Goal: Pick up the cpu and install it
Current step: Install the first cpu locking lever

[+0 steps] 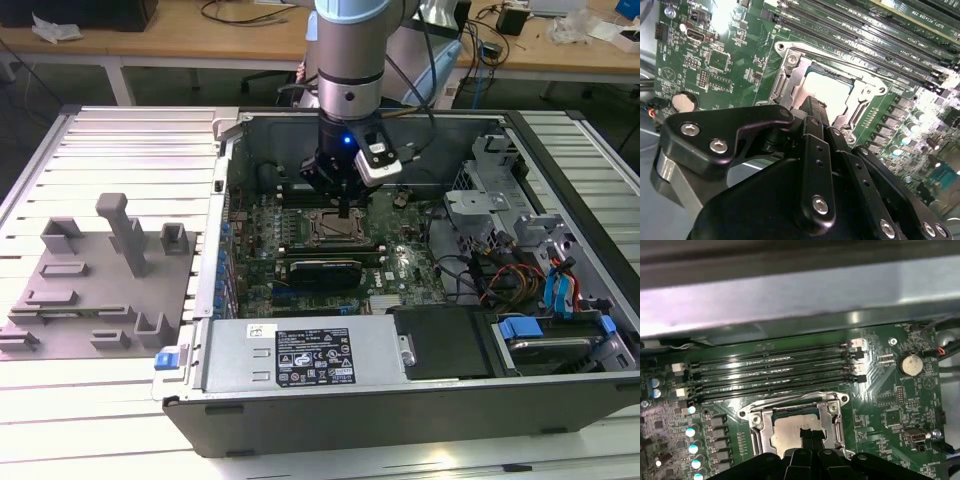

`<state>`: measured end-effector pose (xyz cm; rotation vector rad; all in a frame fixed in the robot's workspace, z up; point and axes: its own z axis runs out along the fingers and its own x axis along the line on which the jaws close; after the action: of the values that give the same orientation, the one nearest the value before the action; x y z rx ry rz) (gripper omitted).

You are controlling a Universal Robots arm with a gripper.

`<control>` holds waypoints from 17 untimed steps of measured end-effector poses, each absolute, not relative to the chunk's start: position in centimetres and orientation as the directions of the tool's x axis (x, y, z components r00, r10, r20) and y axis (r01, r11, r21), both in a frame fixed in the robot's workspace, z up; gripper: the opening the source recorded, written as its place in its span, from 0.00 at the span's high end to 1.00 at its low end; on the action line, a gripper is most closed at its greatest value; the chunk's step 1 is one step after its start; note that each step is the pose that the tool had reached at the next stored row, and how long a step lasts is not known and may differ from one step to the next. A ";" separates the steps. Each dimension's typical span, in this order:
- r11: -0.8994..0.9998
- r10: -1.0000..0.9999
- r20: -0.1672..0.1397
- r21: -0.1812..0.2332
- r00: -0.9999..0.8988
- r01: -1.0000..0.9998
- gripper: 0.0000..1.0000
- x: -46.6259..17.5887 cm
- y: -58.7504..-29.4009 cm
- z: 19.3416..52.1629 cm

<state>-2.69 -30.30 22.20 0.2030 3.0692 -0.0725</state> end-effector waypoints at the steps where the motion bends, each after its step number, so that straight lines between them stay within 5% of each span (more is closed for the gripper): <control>1: 0.991 0.124 -0.068 -0.043 -0.990 0.127 0.89 -2.8 -30.3 22.2; 17: 0.995 0.090 -0.068 -0.043 -0.994 0.093 0.89 -3.5 -30.4 23.6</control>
<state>-3.46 -30.45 23.64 0.1410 3.0717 -0.0705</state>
